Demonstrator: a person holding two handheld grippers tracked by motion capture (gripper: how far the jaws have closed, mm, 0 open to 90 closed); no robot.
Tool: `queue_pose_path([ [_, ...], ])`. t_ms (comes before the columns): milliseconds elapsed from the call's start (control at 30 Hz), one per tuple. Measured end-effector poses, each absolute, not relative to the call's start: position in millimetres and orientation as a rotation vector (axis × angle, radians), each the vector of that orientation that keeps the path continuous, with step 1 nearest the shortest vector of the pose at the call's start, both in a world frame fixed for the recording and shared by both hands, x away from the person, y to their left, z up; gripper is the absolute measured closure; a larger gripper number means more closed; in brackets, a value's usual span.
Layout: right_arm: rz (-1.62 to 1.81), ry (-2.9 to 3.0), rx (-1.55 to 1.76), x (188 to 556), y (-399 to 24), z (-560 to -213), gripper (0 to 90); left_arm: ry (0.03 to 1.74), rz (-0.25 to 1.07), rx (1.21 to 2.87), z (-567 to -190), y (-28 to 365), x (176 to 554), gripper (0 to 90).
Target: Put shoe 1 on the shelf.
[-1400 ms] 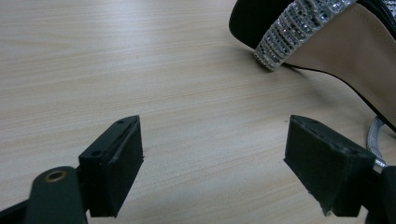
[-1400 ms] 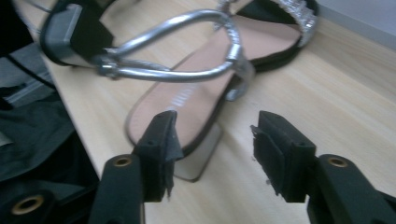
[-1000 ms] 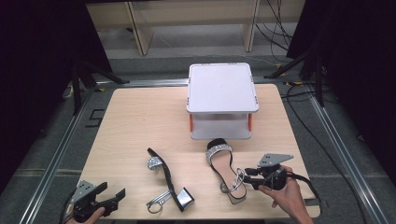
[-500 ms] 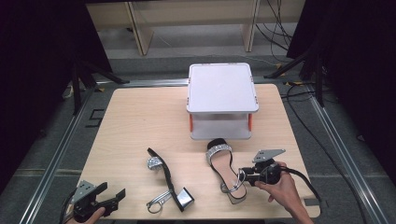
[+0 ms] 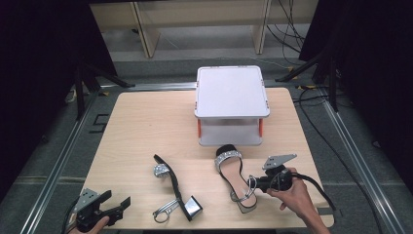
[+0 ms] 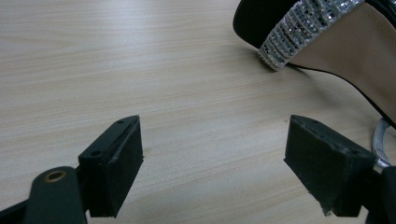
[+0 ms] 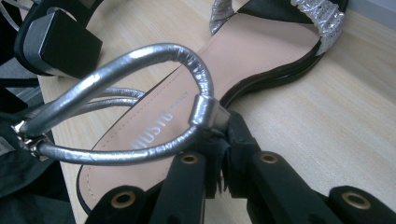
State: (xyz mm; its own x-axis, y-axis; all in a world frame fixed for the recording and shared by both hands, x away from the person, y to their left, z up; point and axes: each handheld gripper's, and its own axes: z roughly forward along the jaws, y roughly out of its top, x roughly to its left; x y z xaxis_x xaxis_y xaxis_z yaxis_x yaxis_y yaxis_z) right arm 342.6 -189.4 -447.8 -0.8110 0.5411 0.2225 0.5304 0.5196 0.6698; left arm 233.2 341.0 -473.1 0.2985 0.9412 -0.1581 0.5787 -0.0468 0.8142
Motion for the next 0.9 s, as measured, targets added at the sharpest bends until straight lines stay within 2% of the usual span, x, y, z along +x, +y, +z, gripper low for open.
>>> queue_pose_path([
  [533,1.081,2.741,0.712,356,-156,-394,88.6,1.366,0.546,1.722,-474,342,233,18.6],
  [900,1.050,2.791,0.562,377,-122,-320,88.8,1.372,0.542,1.712,-474,342,233,18.6],
])
